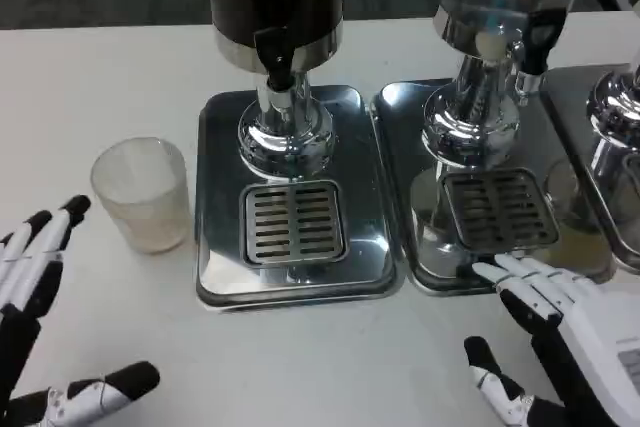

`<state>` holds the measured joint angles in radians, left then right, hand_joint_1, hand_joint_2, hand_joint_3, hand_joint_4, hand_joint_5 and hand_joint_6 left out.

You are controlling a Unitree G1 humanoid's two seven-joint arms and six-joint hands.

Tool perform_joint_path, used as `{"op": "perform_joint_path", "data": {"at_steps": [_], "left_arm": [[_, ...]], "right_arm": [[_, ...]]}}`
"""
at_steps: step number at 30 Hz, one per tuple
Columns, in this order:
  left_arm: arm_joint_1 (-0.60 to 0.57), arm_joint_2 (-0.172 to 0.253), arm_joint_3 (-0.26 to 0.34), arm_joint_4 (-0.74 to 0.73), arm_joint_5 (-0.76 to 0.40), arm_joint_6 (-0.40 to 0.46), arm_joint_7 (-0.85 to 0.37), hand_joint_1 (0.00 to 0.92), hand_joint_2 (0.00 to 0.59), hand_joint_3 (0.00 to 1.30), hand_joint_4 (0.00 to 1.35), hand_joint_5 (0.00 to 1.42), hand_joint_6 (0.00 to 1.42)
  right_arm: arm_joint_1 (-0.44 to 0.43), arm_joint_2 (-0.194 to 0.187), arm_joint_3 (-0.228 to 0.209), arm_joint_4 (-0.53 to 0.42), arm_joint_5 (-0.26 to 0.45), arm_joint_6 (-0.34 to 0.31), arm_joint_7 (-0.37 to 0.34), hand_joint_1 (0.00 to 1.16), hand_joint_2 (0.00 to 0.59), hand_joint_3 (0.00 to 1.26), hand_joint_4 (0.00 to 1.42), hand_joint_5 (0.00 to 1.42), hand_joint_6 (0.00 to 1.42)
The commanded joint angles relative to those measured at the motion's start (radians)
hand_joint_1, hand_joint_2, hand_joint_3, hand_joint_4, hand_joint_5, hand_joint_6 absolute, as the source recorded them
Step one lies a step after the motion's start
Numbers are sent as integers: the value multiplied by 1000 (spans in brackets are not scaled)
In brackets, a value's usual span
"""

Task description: Grasp the cup under the faucet to collect the drink, then remove the cup.

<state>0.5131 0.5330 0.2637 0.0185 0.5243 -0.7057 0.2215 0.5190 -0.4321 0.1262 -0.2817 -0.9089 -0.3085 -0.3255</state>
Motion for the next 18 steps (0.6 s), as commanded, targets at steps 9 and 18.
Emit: {"op": "perform_joint_path", "data": {"at_steps": [9, 18], "left_arm": [[-224, 37, -5, 251, -103, 2, -6, 0, 0, 0, 0, 0, 105], [-387, 63, -35, 449, -84, -7, 18, 29, 0, 0, 0, 22, 168]], "right_arm": [[-20, 14, 13, -10, 3, 11, 13, 419, 461, 280, 207, 221, 264], [-35, 29, 25, -15, -3, 16, 24, 420, 461, 284, 212, 221, 266]]}}
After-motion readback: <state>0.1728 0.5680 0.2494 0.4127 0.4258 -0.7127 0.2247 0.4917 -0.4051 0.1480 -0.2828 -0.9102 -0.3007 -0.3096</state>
